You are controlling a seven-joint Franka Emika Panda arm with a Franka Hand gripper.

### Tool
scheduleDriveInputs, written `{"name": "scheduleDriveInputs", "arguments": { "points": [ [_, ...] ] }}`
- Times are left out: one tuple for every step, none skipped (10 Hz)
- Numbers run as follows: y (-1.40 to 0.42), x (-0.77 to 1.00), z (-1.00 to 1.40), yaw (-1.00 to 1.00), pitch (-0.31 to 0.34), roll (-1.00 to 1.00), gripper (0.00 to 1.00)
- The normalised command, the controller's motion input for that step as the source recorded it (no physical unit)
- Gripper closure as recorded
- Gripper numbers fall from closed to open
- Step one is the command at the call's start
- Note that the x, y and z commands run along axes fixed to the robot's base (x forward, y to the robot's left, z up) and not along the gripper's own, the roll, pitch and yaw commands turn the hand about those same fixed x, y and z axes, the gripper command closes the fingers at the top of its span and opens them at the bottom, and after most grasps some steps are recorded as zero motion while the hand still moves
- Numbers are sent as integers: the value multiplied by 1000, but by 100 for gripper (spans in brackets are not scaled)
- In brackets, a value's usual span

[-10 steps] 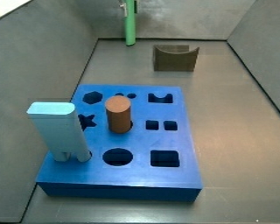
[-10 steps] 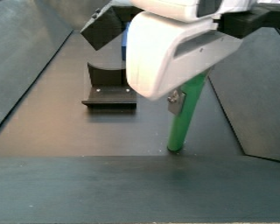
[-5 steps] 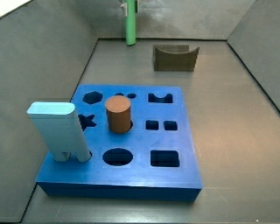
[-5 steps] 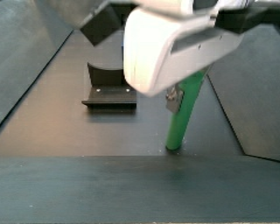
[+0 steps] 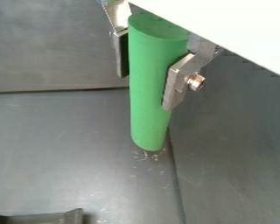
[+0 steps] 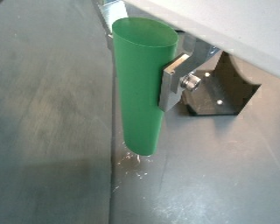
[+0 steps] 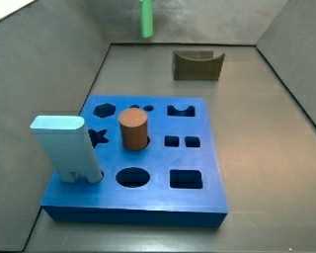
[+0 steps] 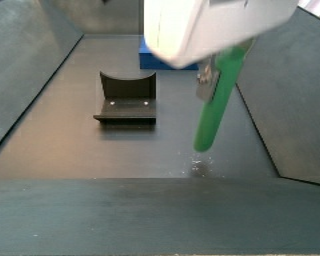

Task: Pick up the oval object. Move up. Move to above the board. Insert the oval object.
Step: Move to above the board.

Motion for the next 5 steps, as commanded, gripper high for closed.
{"name": "scheduleDriveInputs", "arguments": {
  "points": [
    [-329,-52,1000,121,-27,-37,100],
    [-306,-58,1000,101,-15,9,100],
    [-279,-62,1000,78,8,52,100],
    [-260,-59,1000,62,42,93,100],
    [-239,-57,1000,53,56,104,100]
  ]
}}
